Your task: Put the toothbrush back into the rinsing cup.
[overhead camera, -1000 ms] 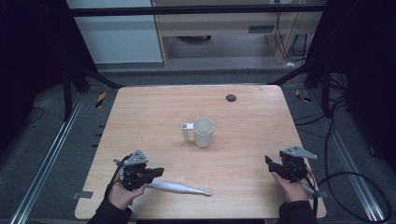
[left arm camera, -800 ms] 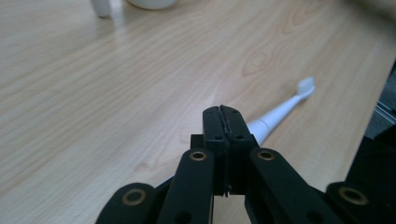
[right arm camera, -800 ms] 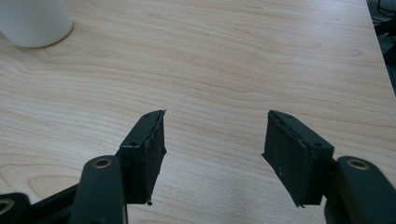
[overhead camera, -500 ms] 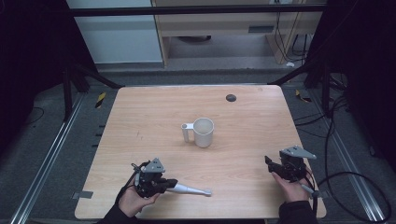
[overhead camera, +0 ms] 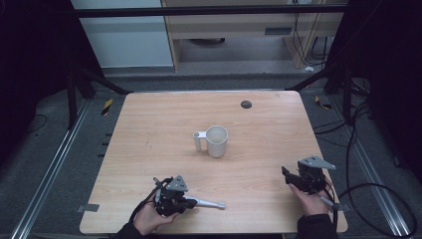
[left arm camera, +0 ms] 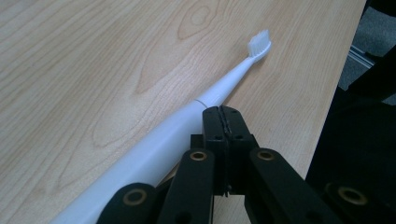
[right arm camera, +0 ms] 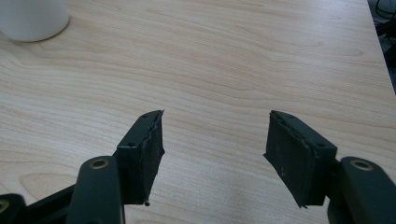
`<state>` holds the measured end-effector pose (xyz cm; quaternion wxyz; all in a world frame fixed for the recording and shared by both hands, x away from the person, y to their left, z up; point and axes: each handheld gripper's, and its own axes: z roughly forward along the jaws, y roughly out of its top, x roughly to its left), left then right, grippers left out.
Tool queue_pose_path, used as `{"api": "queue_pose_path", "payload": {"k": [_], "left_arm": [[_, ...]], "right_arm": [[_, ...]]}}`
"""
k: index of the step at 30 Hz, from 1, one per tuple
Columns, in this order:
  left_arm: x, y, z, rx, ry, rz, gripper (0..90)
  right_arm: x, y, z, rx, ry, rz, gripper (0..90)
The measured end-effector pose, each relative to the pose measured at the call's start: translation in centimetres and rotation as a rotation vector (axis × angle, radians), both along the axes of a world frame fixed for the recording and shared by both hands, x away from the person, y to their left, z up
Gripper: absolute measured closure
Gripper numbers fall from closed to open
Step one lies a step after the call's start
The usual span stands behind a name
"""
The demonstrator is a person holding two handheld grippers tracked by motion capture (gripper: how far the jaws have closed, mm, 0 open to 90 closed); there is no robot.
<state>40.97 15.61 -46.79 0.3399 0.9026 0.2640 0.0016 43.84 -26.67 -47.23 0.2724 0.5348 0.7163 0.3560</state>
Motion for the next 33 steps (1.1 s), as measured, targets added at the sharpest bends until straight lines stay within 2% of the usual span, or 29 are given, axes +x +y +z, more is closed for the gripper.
{"api": "queue_pose_path", "payload": {"k": [7,23,33], "left_arm": [[0.3,-0.4,-0.4,0.020,0.004,-0.009,89.3],[0.8,-0.7,-0.9,0.036,0.008,-0.001,89.3],[1.2,-0.5,-1.0,0.034,0.002,0.028,89.3]], "right_arm": [[0.0,-0.1,-0.1,-0.008,-0.003,-0.001,36.5],[0.1,-0.1,-0.2,-0.022,0.000,-0.003,36.3],[0.2,0.0,-0.2,-0.025,0.003,-0.003,36.3]]}}
